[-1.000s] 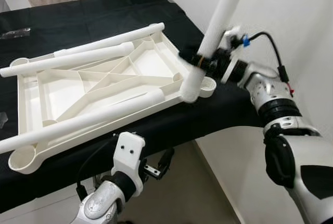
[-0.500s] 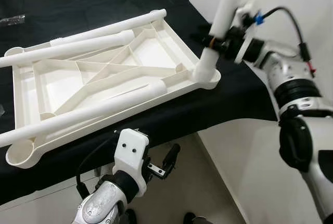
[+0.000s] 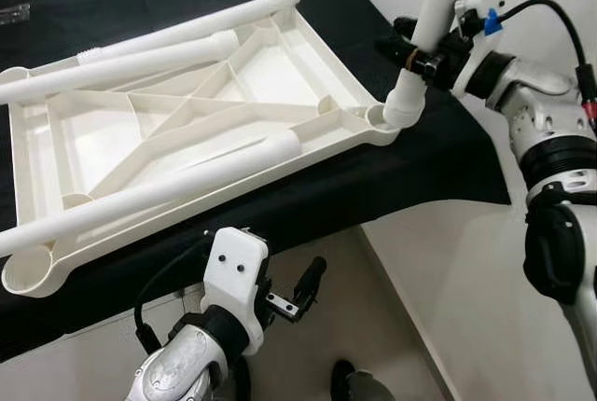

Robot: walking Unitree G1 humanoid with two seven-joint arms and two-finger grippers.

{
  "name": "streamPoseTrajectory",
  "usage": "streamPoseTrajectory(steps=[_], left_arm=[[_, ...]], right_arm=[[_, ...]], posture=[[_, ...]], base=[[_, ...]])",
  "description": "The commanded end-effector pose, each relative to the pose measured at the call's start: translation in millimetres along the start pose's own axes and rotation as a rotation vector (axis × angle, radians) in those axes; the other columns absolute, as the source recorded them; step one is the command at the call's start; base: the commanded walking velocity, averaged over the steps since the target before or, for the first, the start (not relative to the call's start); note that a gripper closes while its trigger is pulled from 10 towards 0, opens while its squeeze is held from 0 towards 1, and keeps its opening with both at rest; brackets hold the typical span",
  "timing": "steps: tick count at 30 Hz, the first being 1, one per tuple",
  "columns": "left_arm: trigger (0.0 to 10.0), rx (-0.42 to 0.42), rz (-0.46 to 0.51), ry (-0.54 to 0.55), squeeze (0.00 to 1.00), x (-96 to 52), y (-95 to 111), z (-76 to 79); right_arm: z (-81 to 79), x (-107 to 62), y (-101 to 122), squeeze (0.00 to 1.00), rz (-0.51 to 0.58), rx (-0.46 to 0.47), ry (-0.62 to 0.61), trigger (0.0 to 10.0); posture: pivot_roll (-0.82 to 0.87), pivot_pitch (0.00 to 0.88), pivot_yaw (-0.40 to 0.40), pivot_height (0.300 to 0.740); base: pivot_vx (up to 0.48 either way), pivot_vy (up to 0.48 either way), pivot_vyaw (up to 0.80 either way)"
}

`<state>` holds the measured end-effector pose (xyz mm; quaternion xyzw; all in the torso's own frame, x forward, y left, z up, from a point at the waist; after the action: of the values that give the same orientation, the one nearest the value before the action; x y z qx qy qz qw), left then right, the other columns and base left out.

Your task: Building children table

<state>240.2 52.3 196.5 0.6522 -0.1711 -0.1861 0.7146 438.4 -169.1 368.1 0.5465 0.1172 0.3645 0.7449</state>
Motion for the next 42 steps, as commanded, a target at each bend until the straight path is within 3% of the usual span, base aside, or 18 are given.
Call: streamPoseTrajectory(steps=[1, 13, 21, 25, 31, 42], left_arm=[[10.0, -0.004, -0.016, -0.005, 0.00, -4.1, -1.5, 3.1], [10.0, -0.010, -0.024, 0.007, 0.00, -3.8, -2.7, 2.8], [10.0, -0.007, -0.022, 0.027, 0.00, -4.1, -1.4, -1.3], [10.0, -0.005, -0.024, 0.031, 0.00, -5.2, -1.1, -1.9], [10.0, -0.007, -0.030, 0.024, 0.00, -5.1, -2.7, 0.1], [10.0, -0.004, -0.026, 0.020, 0.00, -4.4, -0.7, 1.1]], right_arm=[[-4.0, 1.7, -6.0, 0.00, -0.012, 0.021, 0.012, 10.0], [-27.4, 9.3, -12.8, 0.00, 0.030, 0.118, 0.128, 10.0], [-43.5, 5.7, -36.6, 0.00, -0.034, 0.133, 0.200, 10.0], [-38.2, 0.9, -51.4, 0.00, -0.117, 0.082, 0.153, 10.0], [-21.9, -1.2, -36.9, 0.00, -0.089, 0.061, 0.089, 10.0], [-13.4, -9.1, -45.3, 0.00, -0.138, 0.038, 0.042, 10.0]], posture=[[0.15, 0.403, -0.017, 0.740], [0.15, 0.387, -0.026, 0.740], [0.15, 0.376, -0.028, 0.740], [0.15, 0.372, -0.029, 0.740], [0.15, 0.367, -0.026, 0.740], [0.15, 0.376, -0.026, 0.740]], base=[[0.000, 0.000, 0.00], [0.000, 0.000, 0.00], [0.000, 0.000, 0.00], [0.000, 0.000, 0.00], [0.000, 0.000, 0.00], [0.000, 0.000, 0.00]])
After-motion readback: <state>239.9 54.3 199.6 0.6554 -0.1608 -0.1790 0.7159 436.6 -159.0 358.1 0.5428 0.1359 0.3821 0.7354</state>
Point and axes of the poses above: a point about 5 cm out from each wrist's last joint towards the gripper, its own x axis pointing out of the wrist towards the gripper, its own y axis along the axis of the wrist's last joint, z = x × y, the point moved 6 cm from there along x, pointing out of the wrist towards the gripper, and after that the axes turned 2 degrees about -x, right-handed, at the moved point
